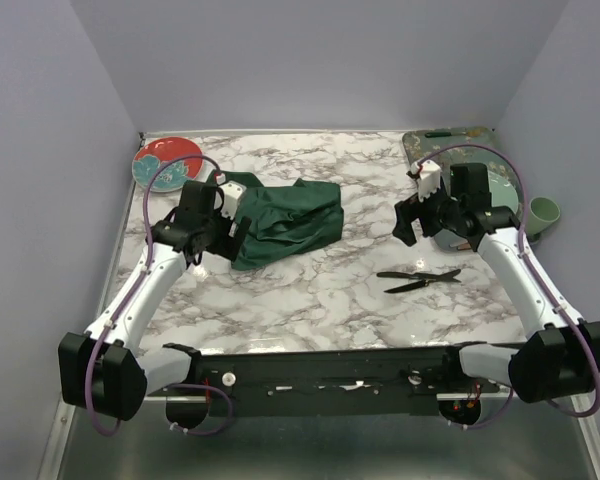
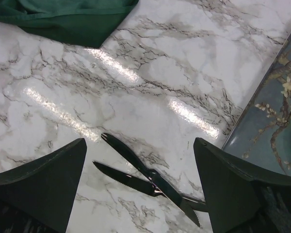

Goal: Fold the napkin into a case and place the utensils inside
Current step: Pick up the crumpled napkin from the center of the board.

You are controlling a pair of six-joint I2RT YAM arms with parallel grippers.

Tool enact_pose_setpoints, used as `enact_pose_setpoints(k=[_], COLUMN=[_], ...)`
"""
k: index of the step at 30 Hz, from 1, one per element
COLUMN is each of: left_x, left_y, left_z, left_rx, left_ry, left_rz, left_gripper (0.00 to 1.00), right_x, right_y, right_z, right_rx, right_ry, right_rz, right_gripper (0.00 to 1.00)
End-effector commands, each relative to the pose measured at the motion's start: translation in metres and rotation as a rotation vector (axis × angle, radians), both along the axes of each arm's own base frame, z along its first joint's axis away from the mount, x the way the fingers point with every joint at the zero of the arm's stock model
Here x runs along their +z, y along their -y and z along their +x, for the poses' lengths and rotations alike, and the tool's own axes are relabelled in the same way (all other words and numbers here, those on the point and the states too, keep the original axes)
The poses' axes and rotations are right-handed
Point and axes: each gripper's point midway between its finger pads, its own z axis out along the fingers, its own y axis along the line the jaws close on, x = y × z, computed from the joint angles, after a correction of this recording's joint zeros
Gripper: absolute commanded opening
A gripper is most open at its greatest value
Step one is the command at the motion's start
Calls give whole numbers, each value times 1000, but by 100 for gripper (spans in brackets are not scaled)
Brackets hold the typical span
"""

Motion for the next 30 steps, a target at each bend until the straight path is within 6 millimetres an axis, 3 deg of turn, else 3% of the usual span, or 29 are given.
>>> enact_pose_setpoints(k=[1, 3, 5, 13, 16, 17, 18, 19, 22, 23, 24, 29, 30], left_x=[23, 29, 36, 34, 21, 25, 22, 15, 6, 3, -1, -19, -22], left_y=[1, 0, -12, -36, -40, -41, -39, -39, -39, -39, -39, -51, -51], left_z=[28, 37, 55, 101, 114, 119, 122, 129, 137, 139, 144, 155, 156], left_rx=[24, 21, 49, 79, 96, 97, 95, 92, 88, 88, 88, 129, 130], left_ry=[11, 1, 15, 9, -27, -26, -34, -50, -62, -66, -72, -130, -137], left_rz=[-87, -140, -142, -120, -122, -127, -132, -134, -127, -125, -125, -137, -138], left_gripper=[99, 99, 99, 99, 99, 99, 99, 99, 99, 99, 99, 99, 99], right_x=[5, 0, 8, 9, -1, -16, -11, -19, -36, -55, -50, -79, -93], right_y=[-3, -7, -14, -62, -85, -92, -105, -122, -146, -151, -160, -191, -194], right_z=[14, 20, 28, 51, 60, 63, 68, 72, 84, 88, 96, 96, 94], right_rx=[-3, 0, 5, 101, 147, 166, 193, 231, 270, 275, 280, 355, 375], right_ry=[-19, -50, -40, -58, -74, -103, -85, -85, -98, -130, -112, -164, -185], right_rz=[-2, -5, -1, -12, -46, -65, -69, -100, -134, -151, -145, -173, -192], right_gripper=[100, 100, 100, 100, 100, 100, 100, 100, 100, 100, 100, 100, 100])
